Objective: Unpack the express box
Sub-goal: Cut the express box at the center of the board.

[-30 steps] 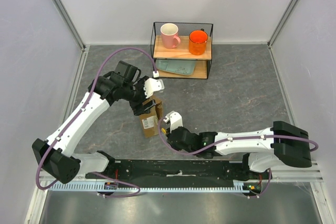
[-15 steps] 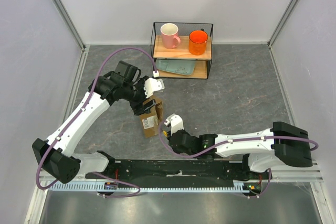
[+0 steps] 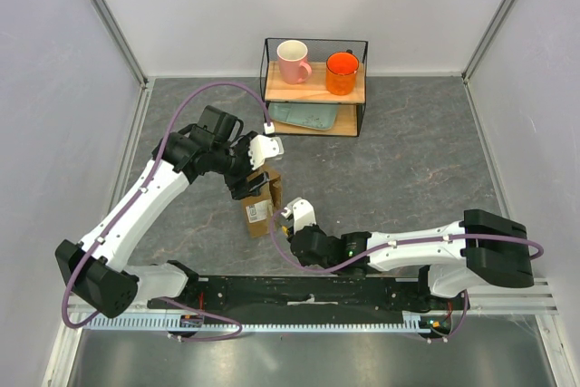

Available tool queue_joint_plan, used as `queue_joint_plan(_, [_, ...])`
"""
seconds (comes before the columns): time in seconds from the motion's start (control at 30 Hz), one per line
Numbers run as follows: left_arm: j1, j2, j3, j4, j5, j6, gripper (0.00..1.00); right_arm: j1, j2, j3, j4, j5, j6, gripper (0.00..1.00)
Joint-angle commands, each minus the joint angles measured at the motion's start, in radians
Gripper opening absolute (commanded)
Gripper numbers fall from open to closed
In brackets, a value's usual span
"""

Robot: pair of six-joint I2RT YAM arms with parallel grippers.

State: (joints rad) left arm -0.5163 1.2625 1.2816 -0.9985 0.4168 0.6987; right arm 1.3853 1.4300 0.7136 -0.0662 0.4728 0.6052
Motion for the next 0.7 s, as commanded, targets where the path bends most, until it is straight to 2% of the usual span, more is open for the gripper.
queue_joint_plan(0.0, [0.004,0.005,-0.042,-0.029,0.004,-0.019,0.68,0.004,-0.009,0.027,0.043,-0.006,-0.001,0.00])
queue_joint_plan(0.67, [0.006,-0.003,-0.047,-0.029,0.005,-0.022,0.67,0.003,0.033,0.047,0.059,0.012,-0.028,0.00])
